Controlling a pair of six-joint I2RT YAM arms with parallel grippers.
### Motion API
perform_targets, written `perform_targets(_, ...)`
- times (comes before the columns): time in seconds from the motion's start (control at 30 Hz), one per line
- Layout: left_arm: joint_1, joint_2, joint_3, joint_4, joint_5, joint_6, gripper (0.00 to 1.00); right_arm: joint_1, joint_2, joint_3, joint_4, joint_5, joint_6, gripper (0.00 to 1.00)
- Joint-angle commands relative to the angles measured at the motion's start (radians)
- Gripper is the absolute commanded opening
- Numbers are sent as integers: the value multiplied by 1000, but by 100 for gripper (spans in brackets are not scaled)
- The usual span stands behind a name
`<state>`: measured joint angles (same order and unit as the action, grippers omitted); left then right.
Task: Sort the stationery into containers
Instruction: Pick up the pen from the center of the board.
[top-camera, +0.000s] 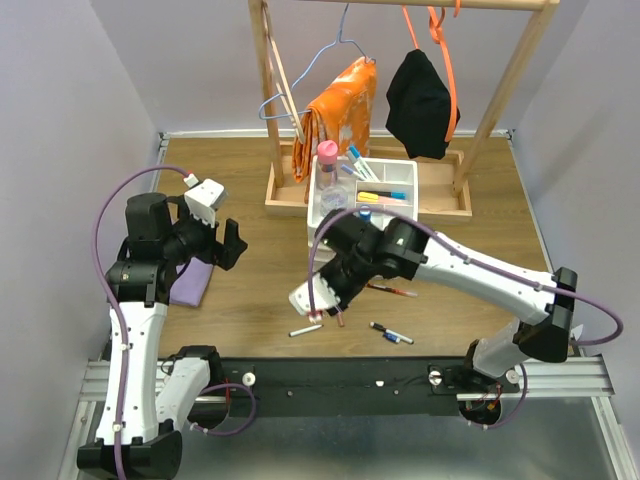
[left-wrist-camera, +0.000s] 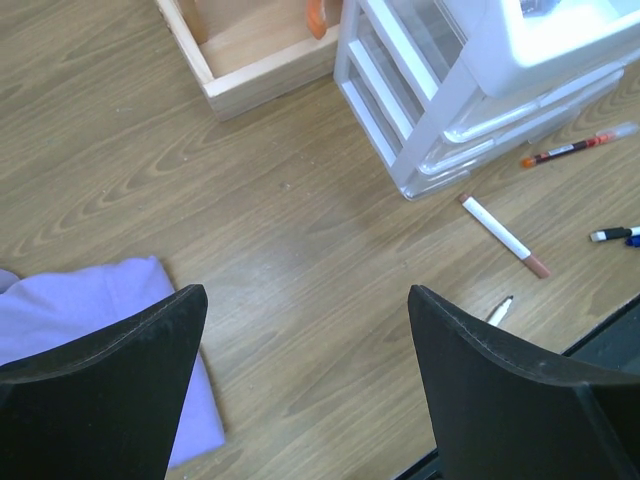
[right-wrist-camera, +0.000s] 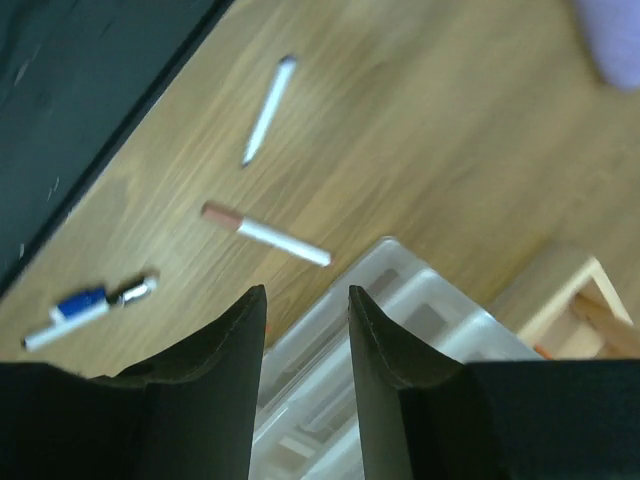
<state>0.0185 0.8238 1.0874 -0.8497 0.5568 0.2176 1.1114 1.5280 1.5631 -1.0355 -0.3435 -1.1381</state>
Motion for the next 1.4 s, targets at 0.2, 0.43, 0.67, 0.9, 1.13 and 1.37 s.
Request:
perform_targets(0.2, 11, -113, -46, 20, -70, -52, 91, 47, 37, -260, -74, 54, -742, 46)
perform_targets(0.43, 18, -140, -34, -52, -87, -50, 91, 47, 124, -327, 25, -15, -851, 43)
perform_targets(0.67, 27, -153, -30, -71, -104, -52, 91, 47, 213, -330, 91, -35, -911, 43)
perform_targets(0.9, 55, -164, -49, -71, -90, -63, 91, 36, 300, -269, 42, -11, -936, 40)
perform_targets(1.13, 87, -166, -70, -49, -74, -84, 91, 7, 330, -275, 15, 34, -970, 38)
perform_targets(1.37, 98, -161, -75, -45, -60, -83, 91, -31, 331, -238, -41, 31, -982, 38)
